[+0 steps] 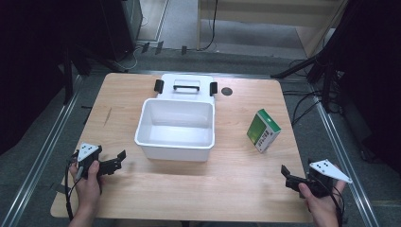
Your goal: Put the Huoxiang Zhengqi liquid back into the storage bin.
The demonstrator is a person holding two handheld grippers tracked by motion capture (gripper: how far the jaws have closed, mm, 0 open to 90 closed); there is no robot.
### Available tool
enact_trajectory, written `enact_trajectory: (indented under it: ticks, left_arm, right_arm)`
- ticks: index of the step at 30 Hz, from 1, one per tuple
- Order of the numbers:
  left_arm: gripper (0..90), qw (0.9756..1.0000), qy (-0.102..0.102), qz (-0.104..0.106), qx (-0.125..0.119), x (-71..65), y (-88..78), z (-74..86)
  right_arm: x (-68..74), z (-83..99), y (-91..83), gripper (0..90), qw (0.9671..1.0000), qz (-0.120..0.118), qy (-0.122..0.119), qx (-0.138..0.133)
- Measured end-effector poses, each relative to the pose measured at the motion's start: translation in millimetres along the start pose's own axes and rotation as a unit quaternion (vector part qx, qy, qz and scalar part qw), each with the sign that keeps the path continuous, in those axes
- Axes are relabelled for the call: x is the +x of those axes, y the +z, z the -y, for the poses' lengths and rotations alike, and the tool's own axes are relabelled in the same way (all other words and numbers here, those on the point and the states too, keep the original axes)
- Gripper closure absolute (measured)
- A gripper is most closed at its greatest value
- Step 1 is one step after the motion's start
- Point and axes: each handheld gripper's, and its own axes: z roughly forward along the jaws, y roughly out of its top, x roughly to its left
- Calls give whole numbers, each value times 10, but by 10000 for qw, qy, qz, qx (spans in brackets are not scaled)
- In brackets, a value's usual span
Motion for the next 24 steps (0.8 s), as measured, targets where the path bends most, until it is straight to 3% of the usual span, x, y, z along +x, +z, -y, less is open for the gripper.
enact_trajectory:
  ticks: [6,15,21,23,24]
  left_arm:
    - [21,10000,0,-2,0,0,1,0]
    - [21,10000,8,-2,15,0,2,-1]
    - [21,10000,5,5,11,1,1,-1]
    - [21,10000,2,5,16,2,2,-1]
    - [21,10000,4,7,17,2,2,-1]
  right_arm:
    - [-8,-225,17,0,9994,28,-241,242]
    - [-14,-492,53,0,9973,-183,-482,524]
    - [24,-684,96,0,9932,-332,-700,872]
    - [62,-779,129,0,9889,-409,-883,1122]
    - [62,-779,129,0,9889,-409,-883,1122]
